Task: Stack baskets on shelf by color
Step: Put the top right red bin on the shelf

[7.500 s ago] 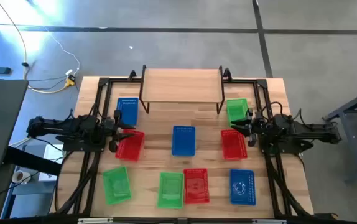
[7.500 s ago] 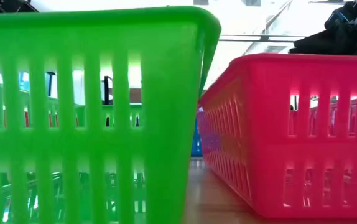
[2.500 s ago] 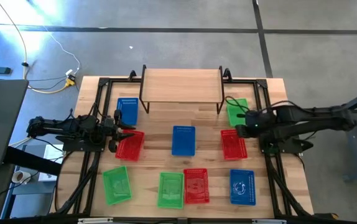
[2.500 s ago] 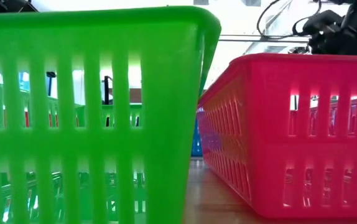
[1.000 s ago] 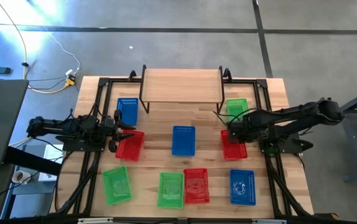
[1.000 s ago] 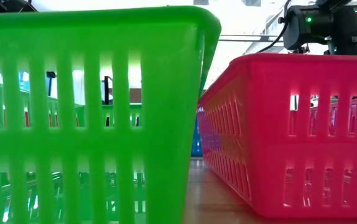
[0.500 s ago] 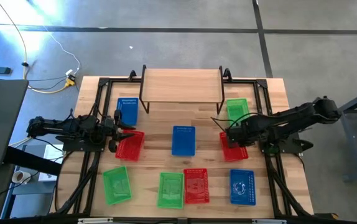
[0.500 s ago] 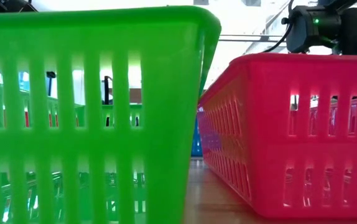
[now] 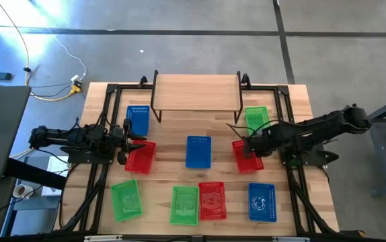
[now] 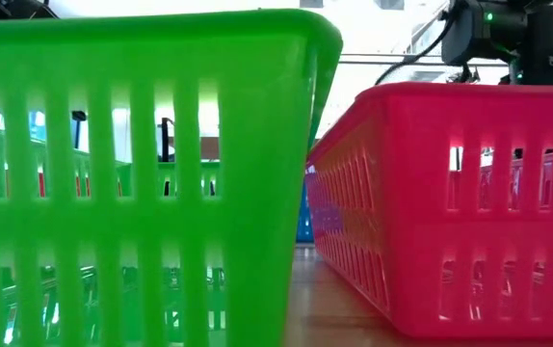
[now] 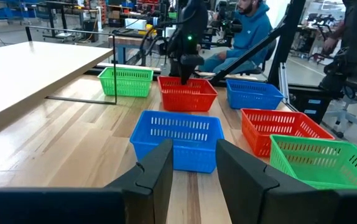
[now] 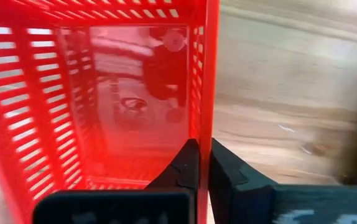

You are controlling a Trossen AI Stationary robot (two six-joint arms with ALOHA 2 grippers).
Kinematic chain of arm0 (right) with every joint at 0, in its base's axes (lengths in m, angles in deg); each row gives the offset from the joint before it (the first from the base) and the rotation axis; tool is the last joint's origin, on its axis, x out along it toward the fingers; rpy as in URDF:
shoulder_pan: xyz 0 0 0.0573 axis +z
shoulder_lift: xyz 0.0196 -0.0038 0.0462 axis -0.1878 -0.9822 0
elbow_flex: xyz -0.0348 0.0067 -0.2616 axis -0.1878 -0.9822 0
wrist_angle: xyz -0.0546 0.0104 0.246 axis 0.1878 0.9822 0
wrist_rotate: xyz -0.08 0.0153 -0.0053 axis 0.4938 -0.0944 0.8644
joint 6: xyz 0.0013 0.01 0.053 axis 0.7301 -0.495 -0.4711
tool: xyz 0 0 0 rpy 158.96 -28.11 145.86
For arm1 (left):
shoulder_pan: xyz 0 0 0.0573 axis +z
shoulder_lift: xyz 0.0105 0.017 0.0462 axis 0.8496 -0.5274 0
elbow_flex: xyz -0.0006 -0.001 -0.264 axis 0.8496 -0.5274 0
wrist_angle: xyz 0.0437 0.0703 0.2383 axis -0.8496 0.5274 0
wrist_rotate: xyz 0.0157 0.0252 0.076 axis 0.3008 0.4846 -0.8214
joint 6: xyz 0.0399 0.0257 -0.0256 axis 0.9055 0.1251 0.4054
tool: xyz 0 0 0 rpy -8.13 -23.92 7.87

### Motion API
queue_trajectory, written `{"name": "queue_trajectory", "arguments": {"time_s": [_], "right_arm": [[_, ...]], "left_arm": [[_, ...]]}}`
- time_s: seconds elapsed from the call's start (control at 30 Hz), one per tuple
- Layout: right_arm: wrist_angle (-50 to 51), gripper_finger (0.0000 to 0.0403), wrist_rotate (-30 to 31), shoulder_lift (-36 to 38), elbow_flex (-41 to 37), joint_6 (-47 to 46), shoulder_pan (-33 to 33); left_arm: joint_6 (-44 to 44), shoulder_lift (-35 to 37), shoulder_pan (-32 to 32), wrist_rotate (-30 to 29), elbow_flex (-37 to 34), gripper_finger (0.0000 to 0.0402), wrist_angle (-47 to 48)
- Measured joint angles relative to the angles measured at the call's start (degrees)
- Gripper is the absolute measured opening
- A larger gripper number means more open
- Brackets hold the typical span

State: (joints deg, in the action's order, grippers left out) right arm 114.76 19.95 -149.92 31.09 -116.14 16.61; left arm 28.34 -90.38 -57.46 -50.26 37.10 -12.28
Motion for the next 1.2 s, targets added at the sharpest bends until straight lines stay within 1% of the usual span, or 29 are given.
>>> {"name": "queue_trajectory", "arguments": {"time_s": [0.2,0.47,0.67,0.9,1.2], "right_arm": [[-2.2,0.0001,2.1,1.8,1.4,1.4,0.0],[-2.0,0.0000,6.8,1.8,8.1,5.8,-0.2],[-2.0,0.0000,10.1,1.8,14.5,10.9,-2.3],[-2.0,0.0000,13.6,1.8,23.7,20.1,-8.2],[-2.8,0.0000,13.5,0.8,35.3,32.6,-21.5]], "left_arm": [[0.0,0.0,0.0,0.0,0.0,0.0113,0.0],[0.0,0.0,0.0,0.0,0.0,0.0113,0.0],[0.0,0.0,0.0,0.0,0.0,0.0113,0.0],[0.0,0.0,0.0,0.0,0.0,0.0113,0.0],[0.0,0.0,0.0,-0.1,0.0,0.0113,0.0]]}}
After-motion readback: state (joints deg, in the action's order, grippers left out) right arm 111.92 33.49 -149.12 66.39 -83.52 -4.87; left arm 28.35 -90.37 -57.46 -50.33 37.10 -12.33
